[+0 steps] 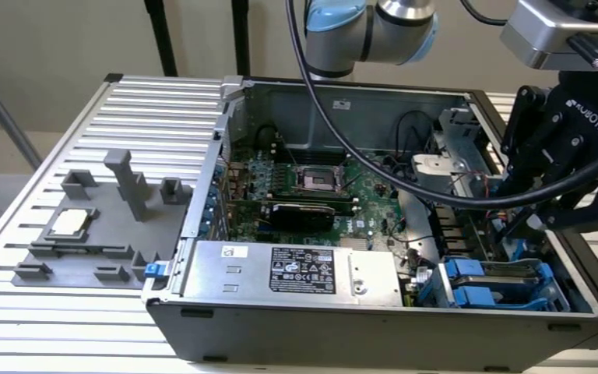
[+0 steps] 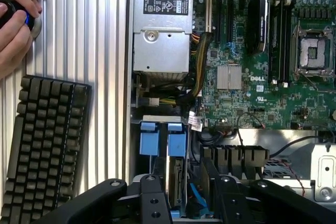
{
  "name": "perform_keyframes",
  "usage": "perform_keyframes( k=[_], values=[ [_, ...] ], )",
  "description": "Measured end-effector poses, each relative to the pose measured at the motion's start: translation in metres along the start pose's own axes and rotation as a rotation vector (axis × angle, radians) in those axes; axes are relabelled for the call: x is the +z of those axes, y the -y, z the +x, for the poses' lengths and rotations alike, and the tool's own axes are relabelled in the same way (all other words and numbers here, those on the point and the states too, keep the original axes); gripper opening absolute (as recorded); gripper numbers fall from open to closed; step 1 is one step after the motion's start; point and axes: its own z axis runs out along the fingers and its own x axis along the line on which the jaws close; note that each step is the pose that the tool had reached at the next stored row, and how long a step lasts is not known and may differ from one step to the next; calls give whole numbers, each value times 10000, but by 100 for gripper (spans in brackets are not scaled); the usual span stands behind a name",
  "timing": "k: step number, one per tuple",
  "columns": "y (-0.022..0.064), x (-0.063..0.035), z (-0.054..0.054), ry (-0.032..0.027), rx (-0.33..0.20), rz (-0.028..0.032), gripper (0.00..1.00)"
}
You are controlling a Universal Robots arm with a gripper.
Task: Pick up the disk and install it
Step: 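Insert the disk into the insertion slot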
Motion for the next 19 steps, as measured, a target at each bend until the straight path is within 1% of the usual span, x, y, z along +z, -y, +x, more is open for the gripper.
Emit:
perform_keyframes(
  k=[3, 6, 9, 12, 13, 14, 17, 18, 19],
  values=[
    [15, 0, 1, -1, -21, 0, 40],
    [72, -4, 0, 11, -64, -1, 40],
    [140, -8, -1, 55, -108, -1, 40],
    [161, -9, -2, 89, -131, -2, 38],
    [161, -9, -2, 90, -132, -2, 32],
    [162, -8, -1, 91, -134, -2, 32],
    [162, -9, -1, 93, -134, -2, 14],
    [162, -9, -1, 93, -134, -2, 11],
    [162, -9, -1, 93, -134, -2, 11]
  ],
)
